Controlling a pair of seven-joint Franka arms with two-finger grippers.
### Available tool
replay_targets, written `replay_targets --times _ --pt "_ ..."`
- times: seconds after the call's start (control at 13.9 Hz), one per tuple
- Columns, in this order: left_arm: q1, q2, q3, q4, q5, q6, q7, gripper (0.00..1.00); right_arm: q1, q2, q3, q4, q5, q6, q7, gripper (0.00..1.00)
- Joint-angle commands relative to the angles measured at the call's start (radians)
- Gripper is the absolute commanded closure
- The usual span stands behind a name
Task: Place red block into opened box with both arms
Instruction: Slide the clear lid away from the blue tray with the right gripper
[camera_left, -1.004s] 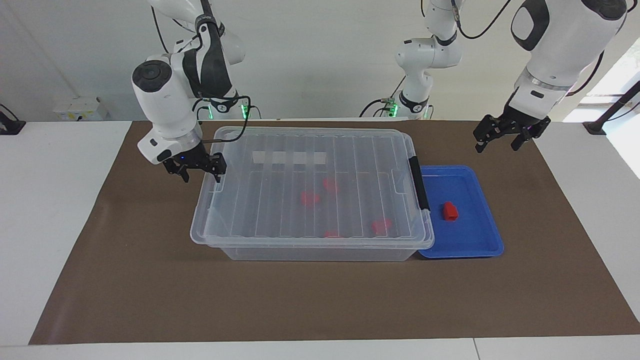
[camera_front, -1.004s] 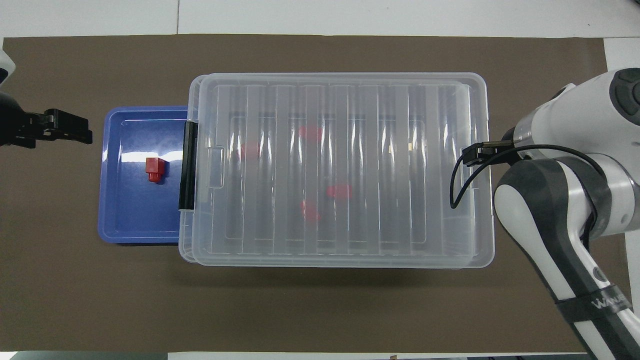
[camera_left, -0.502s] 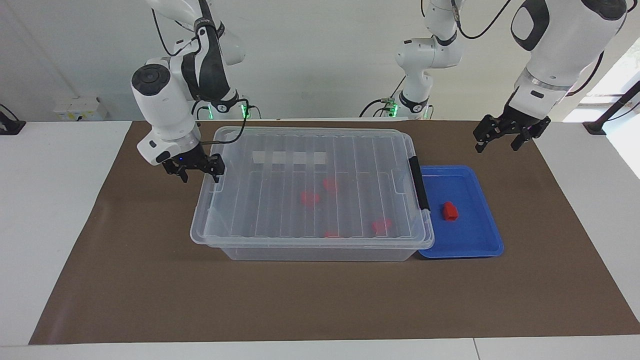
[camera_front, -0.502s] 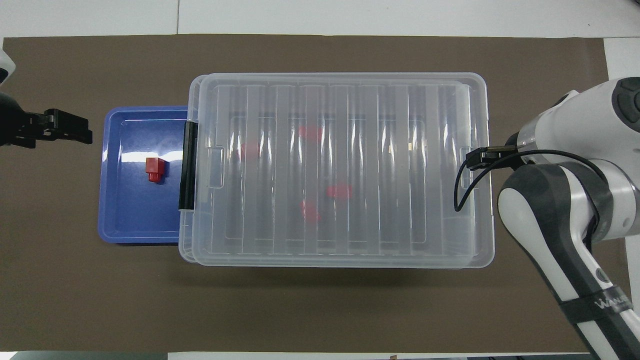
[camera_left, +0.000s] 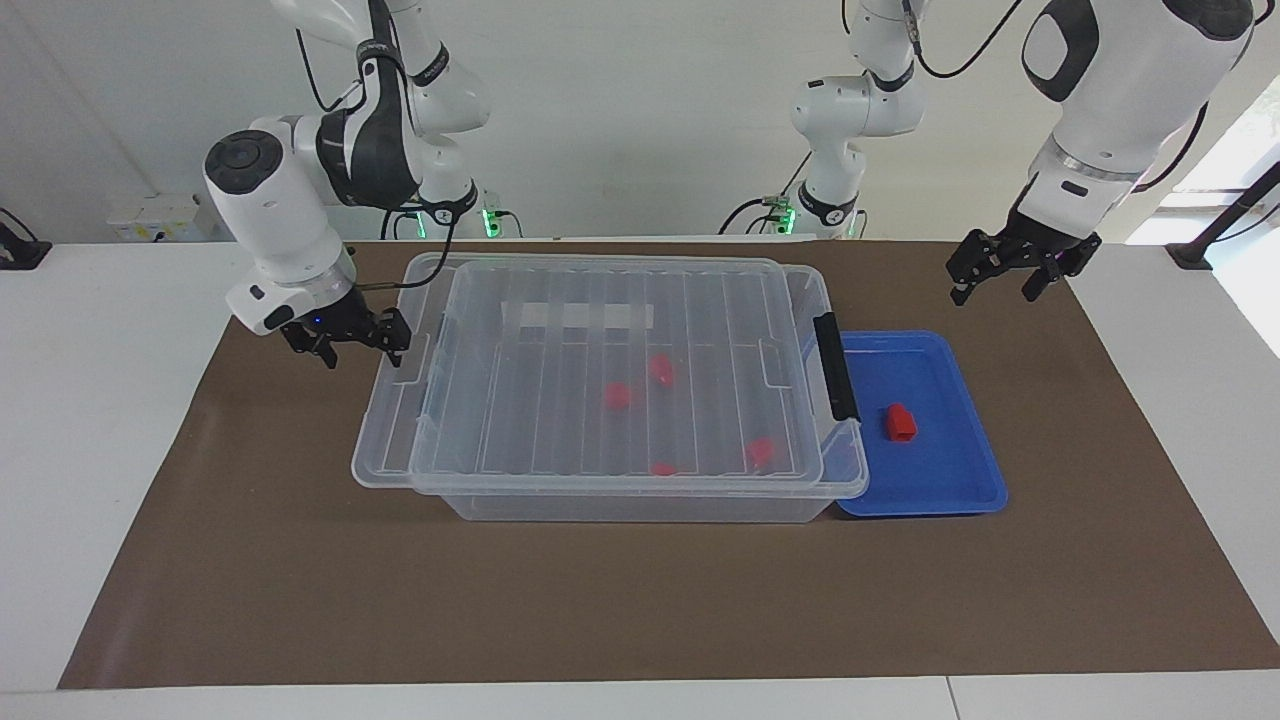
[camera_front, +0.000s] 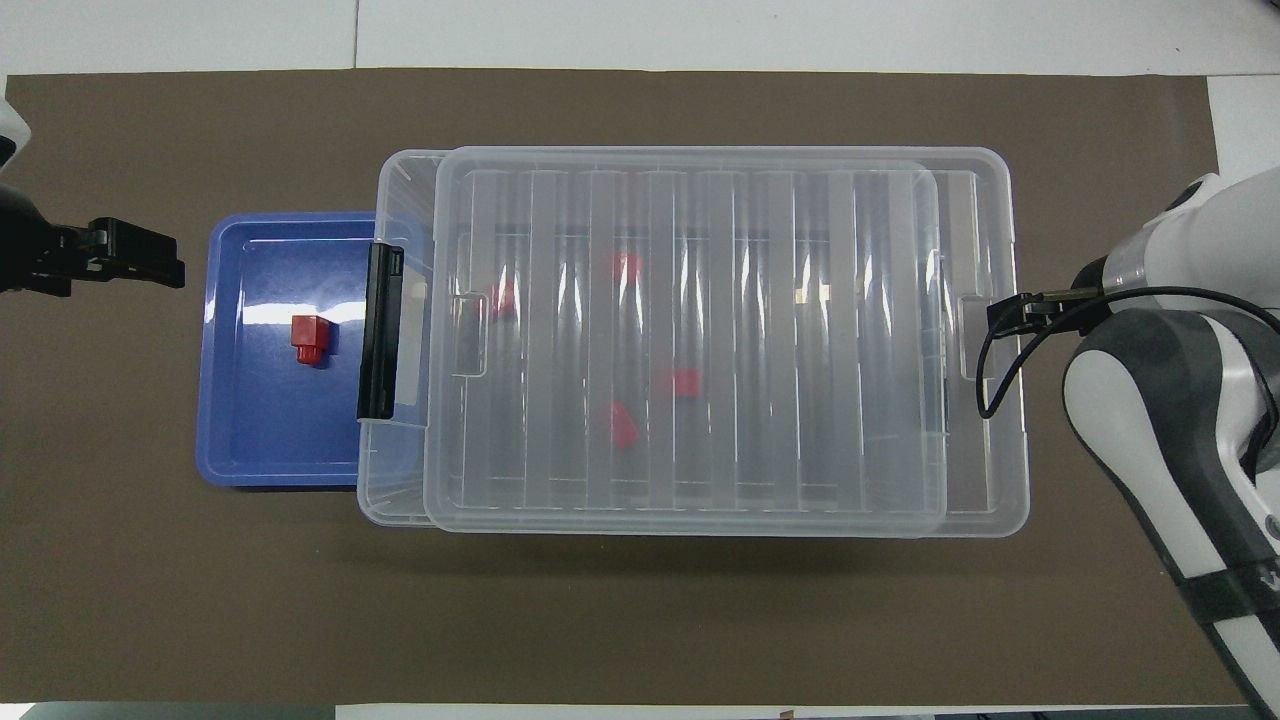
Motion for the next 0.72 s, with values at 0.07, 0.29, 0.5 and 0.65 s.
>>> replay_targets --times 0.07,0.29,0.5,0.65 --pt "0.006 -0.029 -0.003 -0.028 0.004 -0.007 -0.008 0.00 -0.028 -0.025 -0.019 -0.029 0.001 0.015 -0.050 0.06" --pt "0.006 -0.029 -0.003 -0.028 0.004 -0.007 -0.008 0.00 -0.028 -0.024 -0.070 -0.029 0.001 0.018 -0.097 0.05" --pt "0.006 -0.029 -0.003 -0.028 0.004 -0.007 -0.008 0.00 -0.032 -0.022 -0.099 -0.024 0.000 0.015 -0.121 0.03" --pt "0.006 -0.029 -0.003 -0.028 0.004 -0.007 -0.008 0.00 -0.032 -0.022 -0.126 -0.024 -0.002 0.013 -0.163 0.03"
